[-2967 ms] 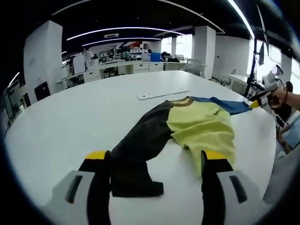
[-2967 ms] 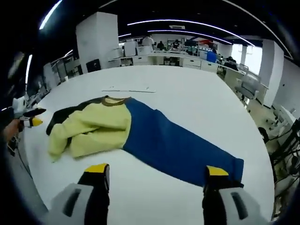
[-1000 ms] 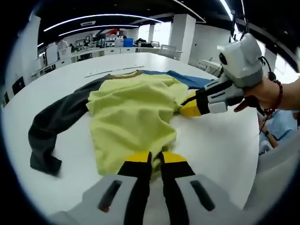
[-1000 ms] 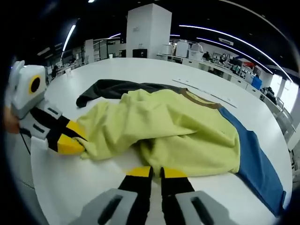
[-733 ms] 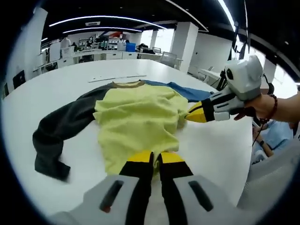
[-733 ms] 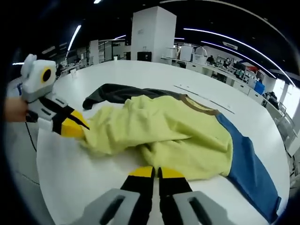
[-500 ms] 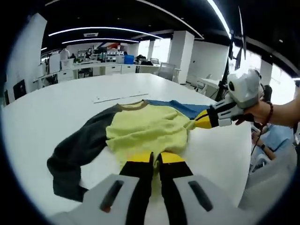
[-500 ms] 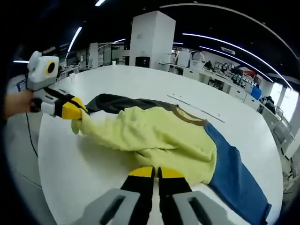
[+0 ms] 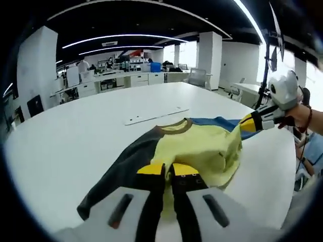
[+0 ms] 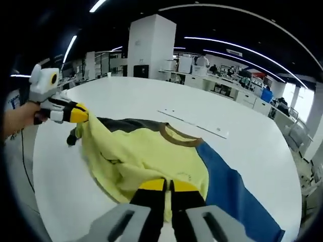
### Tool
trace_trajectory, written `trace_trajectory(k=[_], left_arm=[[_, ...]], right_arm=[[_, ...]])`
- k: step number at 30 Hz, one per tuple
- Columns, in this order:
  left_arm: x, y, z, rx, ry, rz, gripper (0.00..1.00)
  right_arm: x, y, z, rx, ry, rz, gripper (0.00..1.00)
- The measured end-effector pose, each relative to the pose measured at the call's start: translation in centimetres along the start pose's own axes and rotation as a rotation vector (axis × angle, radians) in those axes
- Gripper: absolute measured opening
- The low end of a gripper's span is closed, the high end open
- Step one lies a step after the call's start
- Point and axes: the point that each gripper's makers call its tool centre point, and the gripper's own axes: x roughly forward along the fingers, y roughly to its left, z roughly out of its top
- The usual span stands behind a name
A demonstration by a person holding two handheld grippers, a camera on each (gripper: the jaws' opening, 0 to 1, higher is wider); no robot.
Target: Fold the garment on the visible template until the final outline fits inside the template.
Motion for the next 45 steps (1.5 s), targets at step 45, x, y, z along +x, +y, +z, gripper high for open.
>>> trace_trajectory(k=[45], left_arm=[[-2.1, 5.5, -8.0, -0.168, 0.137, 0.116, 0.23]], right_arm=[[-1.8, 1.0, -3.9, 0.147, 0.112, 0.043, 0.27]])
